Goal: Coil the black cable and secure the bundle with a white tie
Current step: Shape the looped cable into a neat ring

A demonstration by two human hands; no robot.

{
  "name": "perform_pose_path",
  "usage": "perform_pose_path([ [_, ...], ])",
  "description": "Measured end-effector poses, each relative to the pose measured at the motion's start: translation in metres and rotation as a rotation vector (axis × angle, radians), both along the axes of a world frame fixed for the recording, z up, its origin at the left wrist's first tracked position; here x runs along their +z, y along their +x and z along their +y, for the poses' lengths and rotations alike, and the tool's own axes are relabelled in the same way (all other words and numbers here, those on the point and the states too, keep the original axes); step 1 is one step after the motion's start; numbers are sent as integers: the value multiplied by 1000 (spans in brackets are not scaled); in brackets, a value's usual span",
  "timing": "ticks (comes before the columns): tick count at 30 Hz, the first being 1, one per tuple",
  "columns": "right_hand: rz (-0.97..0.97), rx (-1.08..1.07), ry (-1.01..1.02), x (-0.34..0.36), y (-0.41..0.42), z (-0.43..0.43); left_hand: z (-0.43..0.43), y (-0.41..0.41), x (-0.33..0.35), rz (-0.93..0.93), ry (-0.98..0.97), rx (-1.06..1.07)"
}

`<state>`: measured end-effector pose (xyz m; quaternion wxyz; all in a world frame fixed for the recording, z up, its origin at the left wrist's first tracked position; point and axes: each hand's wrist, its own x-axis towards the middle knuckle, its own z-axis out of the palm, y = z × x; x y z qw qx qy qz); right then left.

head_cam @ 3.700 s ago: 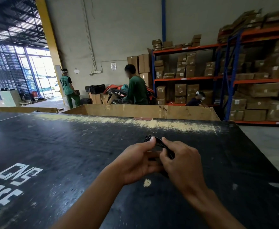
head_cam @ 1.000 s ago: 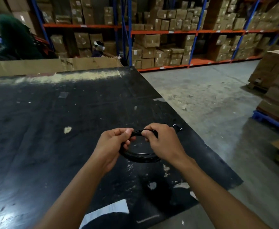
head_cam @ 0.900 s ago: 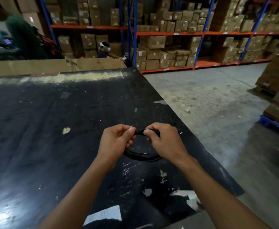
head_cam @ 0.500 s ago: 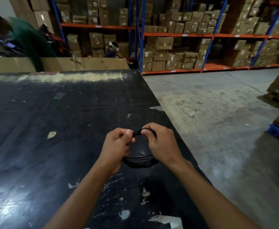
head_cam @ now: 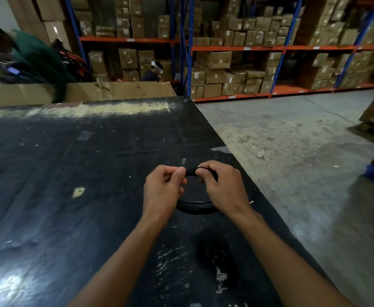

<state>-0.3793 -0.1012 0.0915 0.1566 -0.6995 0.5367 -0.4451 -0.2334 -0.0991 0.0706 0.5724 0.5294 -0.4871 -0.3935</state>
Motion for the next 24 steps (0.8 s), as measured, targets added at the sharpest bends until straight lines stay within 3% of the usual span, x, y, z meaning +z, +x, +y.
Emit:
perform_pose_path([
  [8, -17, -84, -10, -8, 12, 6, 6, 10, -8, 211, -1, -149],
  [24, -58, -50, 69, -10, -3, -13, -18, -8, -14, 111, -28, -21],
])
